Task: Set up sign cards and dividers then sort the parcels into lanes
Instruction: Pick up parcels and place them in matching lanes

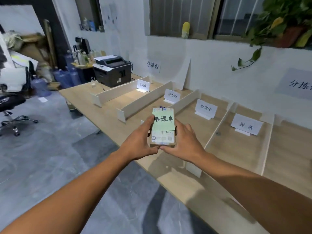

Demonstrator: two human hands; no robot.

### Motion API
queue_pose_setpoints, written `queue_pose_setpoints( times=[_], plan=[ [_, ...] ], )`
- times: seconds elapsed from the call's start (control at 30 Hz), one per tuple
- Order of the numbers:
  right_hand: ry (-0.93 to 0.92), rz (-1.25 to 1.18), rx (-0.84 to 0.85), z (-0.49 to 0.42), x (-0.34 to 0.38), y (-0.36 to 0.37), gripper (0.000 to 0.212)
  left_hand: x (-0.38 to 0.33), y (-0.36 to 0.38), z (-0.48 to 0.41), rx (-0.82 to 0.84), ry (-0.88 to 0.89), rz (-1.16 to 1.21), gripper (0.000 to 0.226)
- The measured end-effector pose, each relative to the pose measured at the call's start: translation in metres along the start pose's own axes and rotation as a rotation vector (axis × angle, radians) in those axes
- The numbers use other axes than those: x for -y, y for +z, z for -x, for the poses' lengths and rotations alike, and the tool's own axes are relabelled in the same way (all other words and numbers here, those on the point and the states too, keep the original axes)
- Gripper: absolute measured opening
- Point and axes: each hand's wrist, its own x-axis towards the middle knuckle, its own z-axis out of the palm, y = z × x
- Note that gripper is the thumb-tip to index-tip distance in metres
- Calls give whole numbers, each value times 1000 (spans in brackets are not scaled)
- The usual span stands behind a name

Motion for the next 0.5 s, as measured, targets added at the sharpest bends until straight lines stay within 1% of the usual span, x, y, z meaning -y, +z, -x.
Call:
queue_pose_setpoints(
  times=[0.17, 0.27, 0.37, 0.5],
  plan=[
    [35, -5, -9, -78, -40, 41, 105, 58, -5, -72, 22, -12, 22, 110],
    [69, -23, -13, -124, -71, 62, 106, 95, -2, -125, 70, -38, 22, 113],
    [72, 16, -28, -163, -104, 77, 108, 125, 4, -179, 114, -33, 25, 116],
    [259, -22, -11, -194, -147, 85, 112, 159, 27, -248, 225, -31, 69, 115]
  ],
)
